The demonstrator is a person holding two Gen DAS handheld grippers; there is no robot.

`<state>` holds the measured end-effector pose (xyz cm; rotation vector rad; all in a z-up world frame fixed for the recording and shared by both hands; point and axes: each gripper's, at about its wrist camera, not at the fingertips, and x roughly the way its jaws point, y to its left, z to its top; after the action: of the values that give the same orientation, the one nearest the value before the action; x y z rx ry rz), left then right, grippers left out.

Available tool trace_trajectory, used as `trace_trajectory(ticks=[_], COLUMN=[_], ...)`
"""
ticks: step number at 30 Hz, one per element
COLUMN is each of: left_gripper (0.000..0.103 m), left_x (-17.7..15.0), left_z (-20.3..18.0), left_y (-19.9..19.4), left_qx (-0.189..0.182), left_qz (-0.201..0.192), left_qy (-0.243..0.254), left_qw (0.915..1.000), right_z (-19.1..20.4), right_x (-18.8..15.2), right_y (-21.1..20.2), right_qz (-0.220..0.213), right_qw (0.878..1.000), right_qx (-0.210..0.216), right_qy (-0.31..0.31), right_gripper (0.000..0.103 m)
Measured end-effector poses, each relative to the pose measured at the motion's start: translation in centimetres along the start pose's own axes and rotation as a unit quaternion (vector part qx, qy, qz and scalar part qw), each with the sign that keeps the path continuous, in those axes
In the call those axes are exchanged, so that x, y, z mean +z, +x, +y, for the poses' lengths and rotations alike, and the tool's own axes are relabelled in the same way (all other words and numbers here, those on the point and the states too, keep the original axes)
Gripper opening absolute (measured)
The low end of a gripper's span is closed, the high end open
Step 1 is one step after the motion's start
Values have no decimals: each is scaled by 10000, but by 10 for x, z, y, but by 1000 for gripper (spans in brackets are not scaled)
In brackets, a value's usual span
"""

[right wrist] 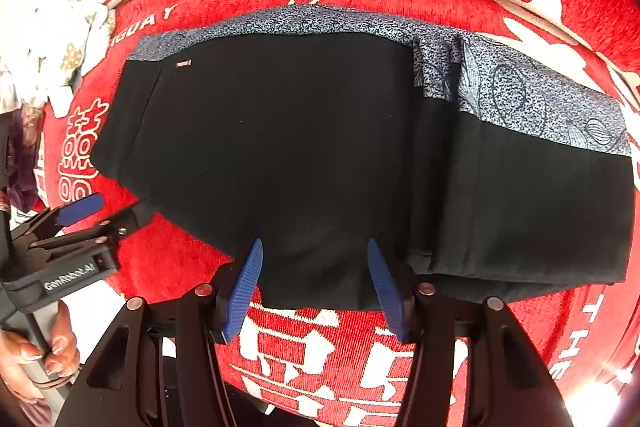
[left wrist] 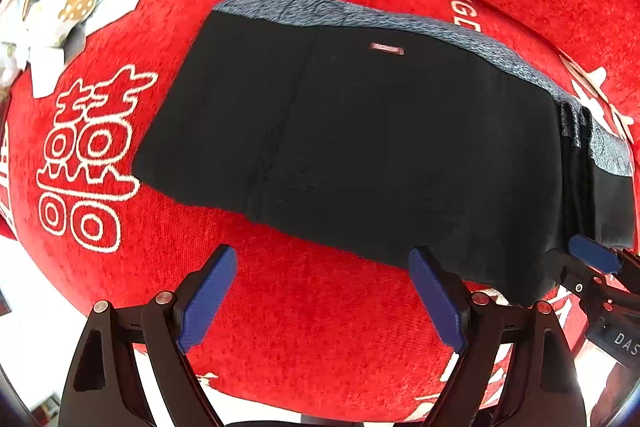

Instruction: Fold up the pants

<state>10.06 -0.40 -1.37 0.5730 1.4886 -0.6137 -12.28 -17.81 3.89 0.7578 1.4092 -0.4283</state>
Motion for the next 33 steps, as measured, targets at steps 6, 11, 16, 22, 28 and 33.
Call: trace_trajectory(ticks=[6, 11, 16, 22, 28, 33], left_gripper=[89, 89, 89, 89, 89, 89], left_x=[-1, 1, 6, 14, 8, 12], left_z=[19, 32, 54, 109, 139, 139], left_y=[3, 5, 6, 8, 22, 34], left_qx=[-132, -130, -280, -1371, -1916, -2417], left_qz=[62, 63, 38, -18, 25, -45], left_qy=[-118, -246, -423, -1299, -1629, -1707], left_qw=[9998, 9996, 9987, 9820, 9679, 9552], right_z=[5, 10, 24, 31, 33, 39], right_x=[-1, -3, 3, 5, 4, 5], right_y=[14, 24, 33, 38, 41, 47], right_qz=[201, 277, 319, 313, 311, 321], right_qw=[9997, 9994, 9989, 9989, 9989, 9988], right_qx=[-107, -208, -337, -343, -348, -380], right_qy=[56, 21, -36, 26, 28, -20], right_gripper=[72, 77, 80, 82, 85, 88])
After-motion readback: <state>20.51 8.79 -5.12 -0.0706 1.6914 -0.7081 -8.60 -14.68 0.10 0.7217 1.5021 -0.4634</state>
